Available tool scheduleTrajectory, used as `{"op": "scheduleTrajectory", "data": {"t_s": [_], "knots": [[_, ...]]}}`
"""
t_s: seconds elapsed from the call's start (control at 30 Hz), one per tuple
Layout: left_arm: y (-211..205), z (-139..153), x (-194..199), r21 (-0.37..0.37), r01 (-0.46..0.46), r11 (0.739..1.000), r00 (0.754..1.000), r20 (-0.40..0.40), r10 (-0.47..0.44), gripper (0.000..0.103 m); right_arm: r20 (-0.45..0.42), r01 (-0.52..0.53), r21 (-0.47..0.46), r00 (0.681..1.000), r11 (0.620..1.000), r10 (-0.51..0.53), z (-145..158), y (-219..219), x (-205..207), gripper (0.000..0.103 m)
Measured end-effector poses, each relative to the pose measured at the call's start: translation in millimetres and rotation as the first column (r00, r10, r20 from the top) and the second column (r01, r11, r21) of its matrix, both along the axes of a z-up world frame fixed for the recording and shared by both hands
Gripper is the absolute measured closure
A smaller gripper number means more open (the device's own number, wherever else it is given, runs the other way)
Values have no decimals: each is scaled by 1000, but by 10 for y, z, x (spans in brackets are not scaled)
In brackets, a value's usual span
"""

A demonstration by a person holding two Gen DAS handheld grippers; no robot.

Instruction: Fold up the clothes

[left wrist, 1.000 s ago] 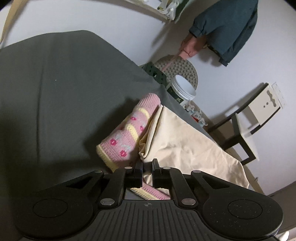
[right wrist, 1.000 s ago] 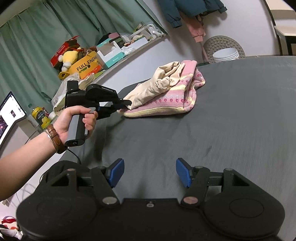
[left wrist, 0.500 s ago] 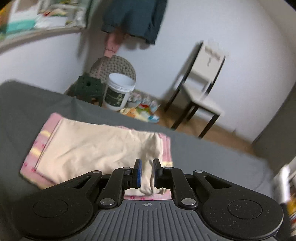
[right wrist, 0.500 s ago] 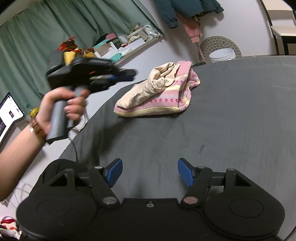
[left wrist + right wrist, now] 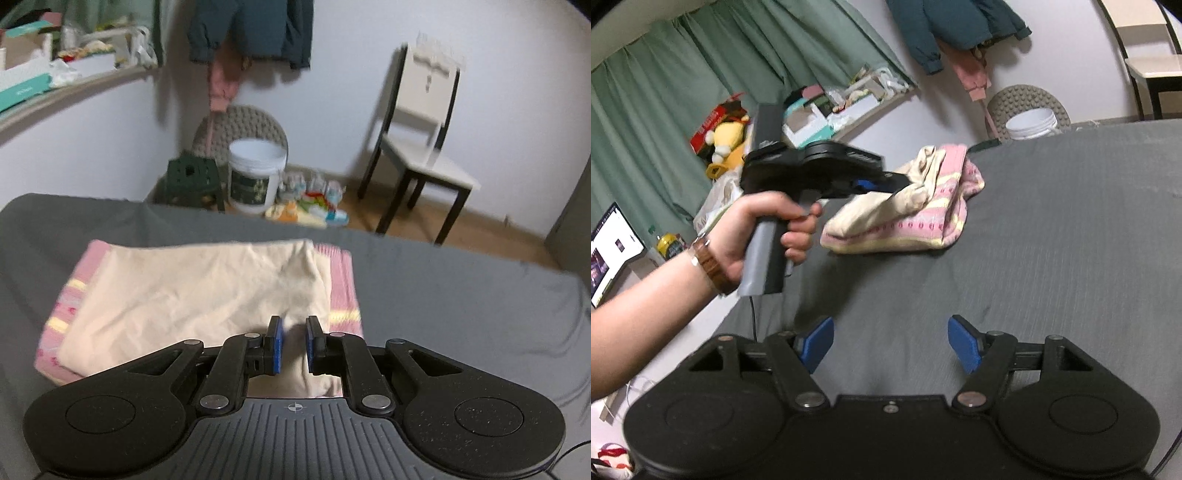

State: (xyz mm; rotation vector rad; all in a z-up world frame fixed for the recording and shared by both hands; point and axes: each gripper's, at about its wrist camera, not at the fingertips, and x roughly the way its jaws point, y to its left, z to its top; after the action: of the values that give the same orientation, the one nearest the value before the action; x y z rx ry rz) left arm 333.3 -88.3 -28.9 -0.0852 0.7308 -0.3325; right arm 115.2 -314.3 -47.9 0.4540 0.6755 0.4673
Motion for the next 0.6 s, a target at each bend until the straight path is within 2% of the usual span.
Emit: {"op": "scheduleTrajectory", "data": {"t_s": [0.07,0.1,0.17,0.23,0.3,0.33,0.4,0.5,0.6], "knots": [[53,102,-125,-20,22,1000,999,25,-22,91,14,16,0,1000,1000,-16,22,-39,-9,29],[56,141,-189,-21,44,999,998,35,-43,86,20,29,-13,999,999,-29,26,-61,-18,26],[4,218,-357,15,113,994,992,54,-113,68,40,72,-61,997,996,-70,21,-107,-45,16],[-102,298,-578,67,168,984,978,110,-175,28,57,129,-96,991,987,-124,35,-175,-70,14],[-197,375,-796,121,199,973,959,183,-219,14,72,185,-126,982,975,-177,54,-247,-91,6],[-242,415,-899,152,210,966,946,217,-239,13,80,212,-140,976,967,-203,64,-283,-102,4],[-344,481,-1053,248,223,943,931,233,-281,13,98,267,-169,962,949,-253,83,-356,-124,0],[-438,660,-1255,362,244,900,918,214,-335,13,127,347,-208,937,914,-327,112,-464,-156,0],[-518,1029,-1490,417,264,870,904,208,-374,13,158,425,-245,904,871,-396,141,-573,-188,0]]}}
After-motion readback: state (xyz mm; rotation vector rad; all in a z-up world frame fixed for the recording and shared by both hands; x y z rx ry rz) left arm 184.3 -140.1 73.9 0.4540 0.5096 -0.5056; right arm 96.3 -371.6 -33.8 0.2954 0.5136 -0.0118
